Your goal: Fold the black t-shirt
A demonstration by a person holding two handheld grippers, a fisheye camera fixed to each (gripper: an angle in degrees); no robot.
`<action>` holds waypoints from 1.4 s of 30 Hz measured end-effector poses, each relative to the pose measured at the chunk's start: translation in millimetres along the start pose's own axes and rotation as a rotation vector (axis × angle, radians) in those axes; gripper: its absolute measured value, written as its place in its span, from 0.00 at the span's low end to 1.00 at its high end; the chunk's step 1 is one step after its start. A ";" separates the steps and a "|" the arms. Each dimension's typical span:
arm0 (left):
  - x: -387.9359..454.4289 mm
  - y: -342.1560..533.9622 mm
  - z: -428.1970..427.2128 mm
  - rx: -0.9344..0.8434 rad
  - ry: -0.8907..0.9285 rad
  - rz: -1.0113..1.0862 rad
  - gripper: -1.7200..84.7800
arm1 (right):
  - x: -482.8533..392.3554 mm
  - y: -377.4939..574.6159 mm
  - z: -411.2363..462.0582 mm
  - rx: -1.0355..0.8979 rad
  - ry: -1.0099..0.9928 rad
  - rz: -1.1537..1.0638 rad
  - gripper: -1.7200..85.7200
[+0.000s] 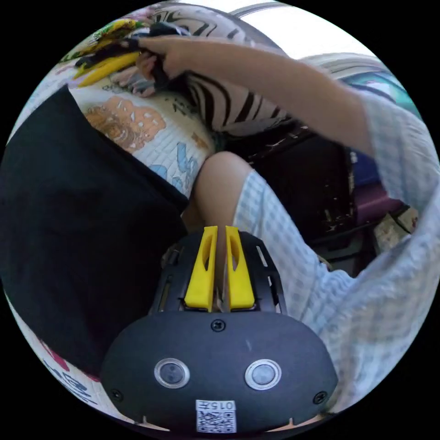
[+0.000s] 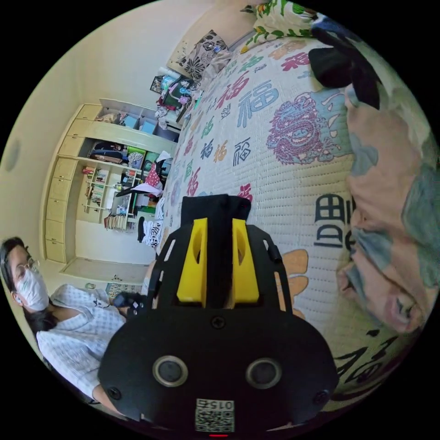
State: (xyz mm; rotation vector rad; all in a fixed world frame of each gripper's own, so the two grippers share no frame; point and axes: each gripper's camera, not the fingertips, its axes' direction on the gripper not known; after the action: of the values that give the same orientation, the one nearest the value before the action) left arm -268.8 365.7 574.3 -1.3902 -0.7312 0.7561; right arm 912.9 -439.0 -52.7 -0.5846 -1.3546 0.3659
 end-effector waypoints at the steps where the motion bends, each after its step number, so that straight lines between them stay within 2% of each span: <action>1: -1.0 9.3 -25.6 0.086 -0.033 0.001 0.06 | -3.6 7.0 -5.2 0.004 -0.012 -0.011 0.12; 3: -16.0 31.8 -66.4 0.211 -0.124 -0.095 0.07 | -17.2 41.1 -17.7 -0.004 -0.056 -0.032 0.14; 7: -91.5 111.6 -118.5 0.356 -0.279 -0.501 0.12 | -32.2 96.9 -11.3 -0.079 -0.100 0.012 0.15; 10: -126.3 151.5 -113.9 0.403 -0.228 -0.655 0.14 | -53.8 140.6 -4.7 -0.134 -0.072 0.033 0.14; 16: -142.4 140.5 -78.2 0.389 -0.229 -0.649 0.14 | -69.2 176.6 24.2 -0.323 0.085 0.078 0.12; 18: -143.1 132.5 -70.7 0.388 -0.237 -0.647 0.13 | -69.4 175.6 35.6 -0.379 0.070 0.078 0.06; 23: -120.8 105.8 -71.7 0.390 -0.315 -0.587 0.12 | -92.4 179.4 -3.4 -0.329 0.093 0.022 0.03; 26: -100.7 54.6 -80.6 0.360 -0.434 -0.454 0.13 | -95.4 183.7 -32.3 -0.277 0.146 0.020 0.03; 31: -120.0 -100.4 -77.1 0.269 -0.489 -0.285 0.15 | -87.0 194.9 -12.2 -0.372 0.141 0.027 0.07; 37: -168.8 -257.1 -8.2 0.092 -0.614 -0.319 0.15 | -88.1 209.9 -9.7 -0.293 0.064 0.035 0.05; 42: -207.7 -305.8 46.7 -0.068 -0.773 -0.360 0.08 | -104.8 201.3 -17.1 -0.322 0.123 -0.011 0.02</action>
State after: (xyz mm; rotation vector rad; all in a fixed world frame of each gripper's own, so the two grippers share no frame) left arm -415.3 211.7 880.4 -0.9568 -1.5724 0.9853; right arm 926.6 -339.3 -256.9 -0.8523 -1.3061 0.0993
